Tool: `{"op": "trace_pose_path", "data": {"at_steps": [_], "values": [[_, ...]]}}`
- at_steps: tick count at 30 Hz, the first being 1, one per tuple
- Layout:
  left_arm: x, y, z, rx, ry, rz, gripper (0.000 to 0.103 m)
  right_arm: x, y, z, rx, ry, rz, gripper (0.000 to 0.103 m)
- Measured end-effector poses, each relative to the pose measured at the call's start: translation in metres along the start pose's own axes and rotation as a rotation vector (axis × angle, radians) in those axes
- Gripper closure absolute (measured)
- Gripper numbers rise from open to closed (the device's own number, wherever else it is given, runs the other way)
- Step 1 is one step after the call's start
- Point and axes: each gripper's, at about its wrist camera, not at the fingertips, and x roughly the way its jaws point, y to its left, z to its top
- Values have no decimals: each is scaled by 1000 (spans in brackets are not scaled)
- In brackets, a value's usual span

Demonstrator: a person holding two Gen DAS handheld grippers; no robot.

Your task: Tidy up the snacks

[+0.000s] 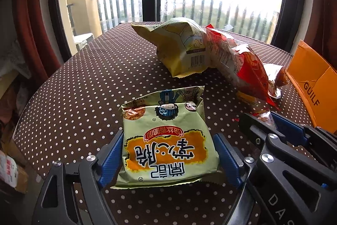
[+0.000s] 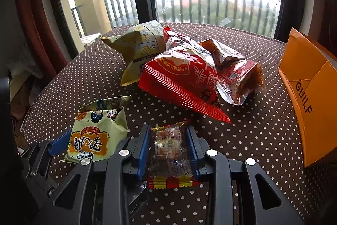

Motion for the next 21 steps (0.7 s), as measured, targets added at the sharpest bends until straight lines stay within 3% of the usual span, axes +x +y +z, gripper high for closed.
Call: {"op": "trace_pose_path", "data": {"at_steps": [21], "values": [[-79, -47, 4, 76, -142, -23, 19, -63, -33, 7, 60, -138, -23, 67]]}}
